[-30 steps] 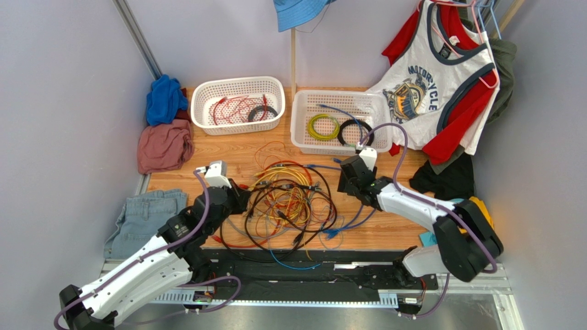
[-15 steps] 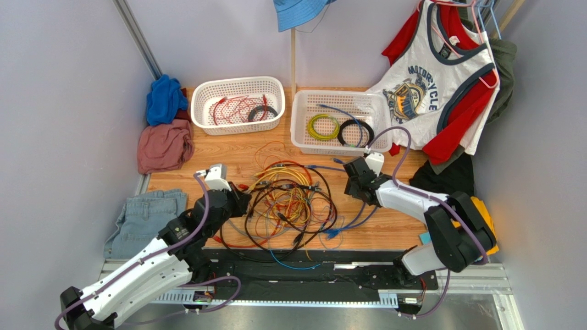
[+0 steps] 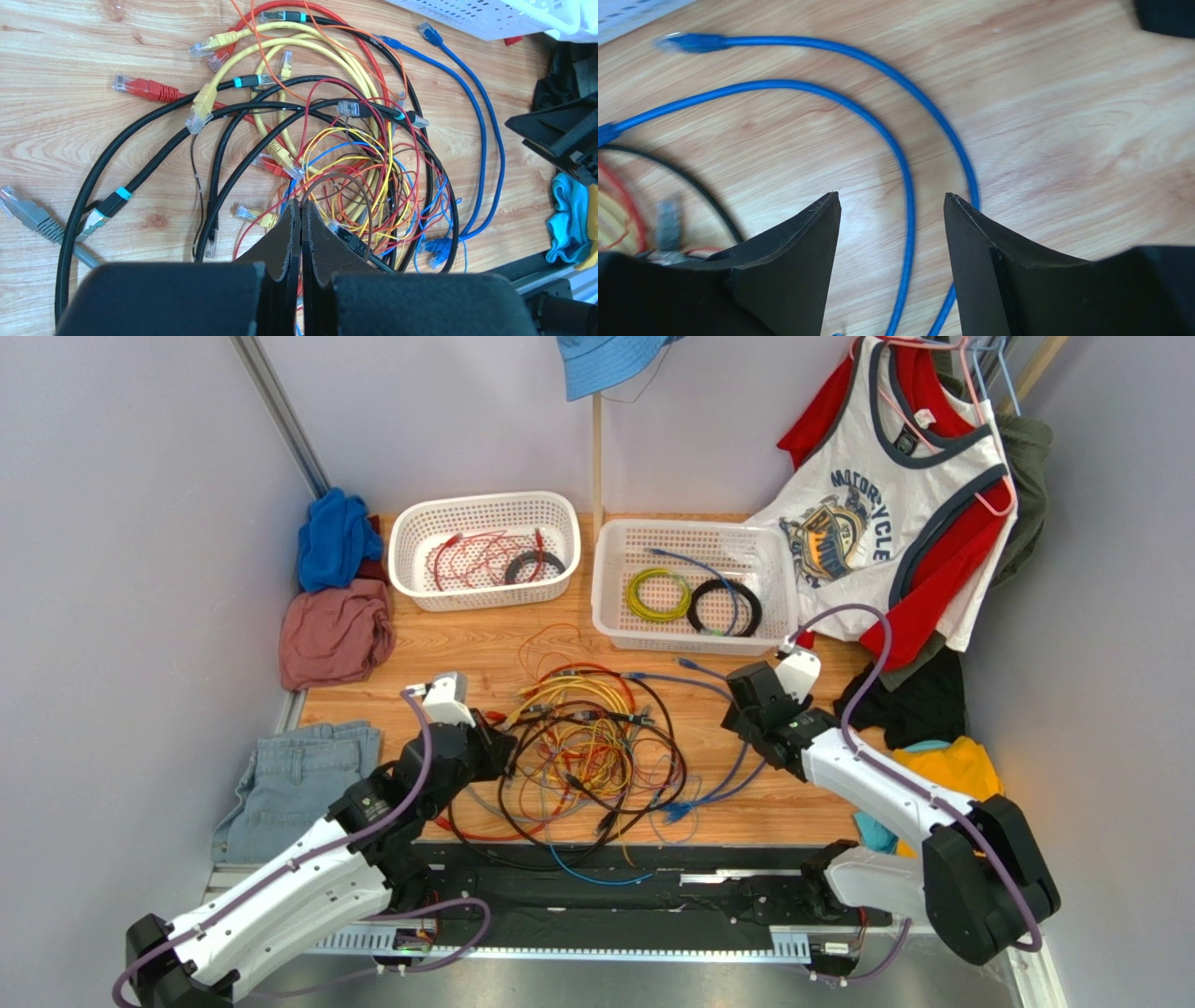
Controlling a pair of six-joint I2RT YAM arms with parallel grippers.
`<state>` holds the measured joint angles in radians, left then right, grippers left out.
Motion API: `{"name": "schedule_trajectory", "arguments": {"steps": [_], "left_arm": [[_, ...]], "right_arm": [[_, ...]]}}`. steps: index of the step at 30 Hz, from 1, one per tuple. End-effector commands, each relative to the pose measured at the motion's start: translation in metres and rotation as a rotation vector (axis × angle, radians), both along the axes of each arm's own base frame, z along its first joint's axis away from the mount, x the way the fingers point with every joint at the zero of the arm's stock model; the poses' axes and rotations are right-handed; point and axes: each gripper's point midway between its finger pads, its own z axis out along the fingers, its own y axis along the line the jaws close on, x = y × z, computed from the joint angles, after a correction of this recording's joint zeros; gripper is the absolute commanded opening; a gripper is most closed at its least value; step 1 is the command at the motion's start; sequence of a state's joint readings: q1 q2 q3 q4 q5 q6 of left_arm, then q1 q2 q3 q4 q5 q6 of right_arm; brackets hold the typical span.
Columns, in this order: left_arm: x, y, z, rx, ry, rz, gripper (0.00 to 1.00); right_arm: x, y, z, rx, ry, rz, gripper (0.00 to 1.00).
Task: Untangle the cables
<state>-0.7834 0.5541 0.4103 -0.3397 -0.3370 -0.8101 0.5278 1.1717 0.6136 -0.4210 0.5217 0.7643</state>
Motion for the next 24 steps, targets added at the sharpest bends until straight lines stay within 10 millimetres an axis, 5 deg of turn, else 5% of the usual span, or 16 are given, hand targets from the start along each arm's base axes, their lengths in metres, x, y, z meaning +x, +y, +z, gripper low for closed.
{"name": "schedule_trajectory", "arguments": {"steps": [1, 9, 14, 17, 21, 24], "left_arm": [[0.002, -0.007, 0.006, -0.052, -0.013, -0.006, 0.01], [0.000, -0.009, 0.001, -0.070, -0.006, -0.016, 0.02], [-0.003, -0.011, -0.004, -0.080, 0.006, -0.025, 0.02], [-0.004, -0.010, -0.006, -0.080, 0.011, -0.025, 0.01], [-0.005, -0.008, -0.006, -0.079, 0.010, -0.022, 0.02], [-0.004, -0.006, -0.003, -0.069, 0.001, -0.014, 0.08]], "right_arm": [[-0.009, -0.029, -0.029, 0.022, 0.079, -0.160, 0.60], [-0.007, -0.032, -0.044, 0.075, 0.140, -0.209, 0.59], [-0.014, -0.023, -0.066, 0.110, 0.213, -0.192, 0.48], [-0.014, -0.022, -0.066, 0.114, 0.210, -0.190, 0.33], [-0.010, -0.012, -0.060, 0.137, 0.204, -0.128, 0.00], [-0.002, -0.005, -0.033, 0.139, 0.138, -0.077, 0.00]]}}
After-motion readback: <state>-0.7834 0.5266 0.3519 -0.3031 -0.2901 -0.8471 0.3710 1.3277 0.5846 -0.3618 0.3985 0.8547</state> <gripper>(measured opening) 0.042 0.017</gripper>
